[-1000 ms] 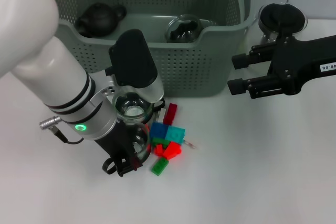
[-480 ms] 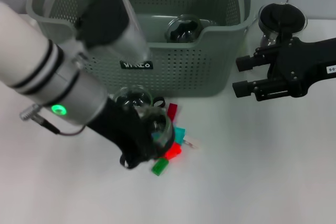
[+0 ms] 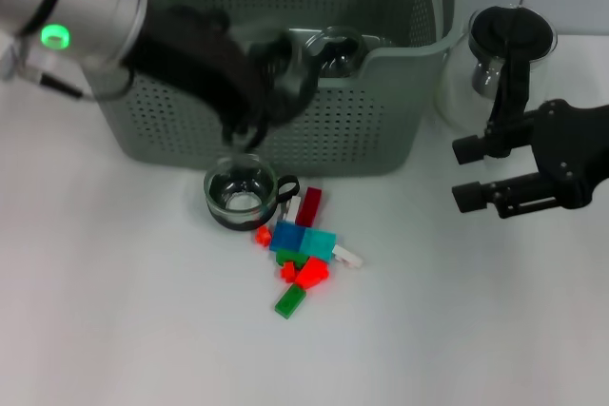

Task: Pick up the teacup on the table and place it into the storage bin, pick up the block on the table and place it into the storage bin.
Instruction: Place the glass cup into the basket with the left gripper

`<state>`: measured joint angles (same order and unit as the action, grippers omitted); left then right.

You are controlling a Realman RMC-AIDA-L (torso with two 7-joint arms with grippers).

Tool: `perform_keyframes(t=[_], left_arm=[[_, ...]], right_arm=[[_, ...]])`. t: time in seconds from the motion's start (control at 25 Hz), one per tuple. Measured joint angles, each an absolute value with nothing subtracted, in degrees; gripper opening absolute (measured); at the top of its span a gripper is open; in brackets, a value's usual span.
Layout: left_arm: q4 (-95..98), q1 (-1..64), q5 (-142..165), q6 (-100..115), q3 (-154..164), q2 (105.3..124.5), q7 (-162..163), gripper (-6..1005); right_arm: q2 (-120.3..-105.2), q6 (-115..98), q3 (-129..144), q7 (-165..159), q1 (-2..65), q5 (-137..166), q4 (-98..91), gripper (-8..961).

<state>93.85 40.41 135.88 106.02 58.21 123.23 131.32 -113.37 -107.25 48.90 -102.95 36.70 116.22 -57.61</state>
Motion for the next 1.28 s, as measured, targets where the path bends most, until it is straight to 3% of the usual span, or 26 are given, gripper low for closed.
perform_keyframes(t=[0.16,0.52,0.64,0.96,1.28], left_arm=[[90.77,44.15,136.42,101.24,56.8,121.35,131.62,48],[64.56,52.03,138.1,77.48,56.35,115.07,131.79,51],[56.97,54.44,138.96,70.27,56.69,114.01,131.08,52],[44.39,57.68,144.91,55.32,57.57,115.29,130.57,55],[41.9,57.26,146.96,49.84,60.14,118.28,130.43,57]], right_arm=[[-112.9,-107.55,48.86,-101.57,36.65,116.38,-55.78,688],[-112.77,-107.48,48.63,-101.42,36.13,116.72,-55.12,689],[-112.8,-107.55,48.58,-101.78,36.11,116.73,-55.04,689],[-113.35,-107.3,48.87,-101.75,36.82,116.72,-53.84,690],[-113.45,-107.02,48.95,-101.44,37.01,116.72,-53.18,690]])
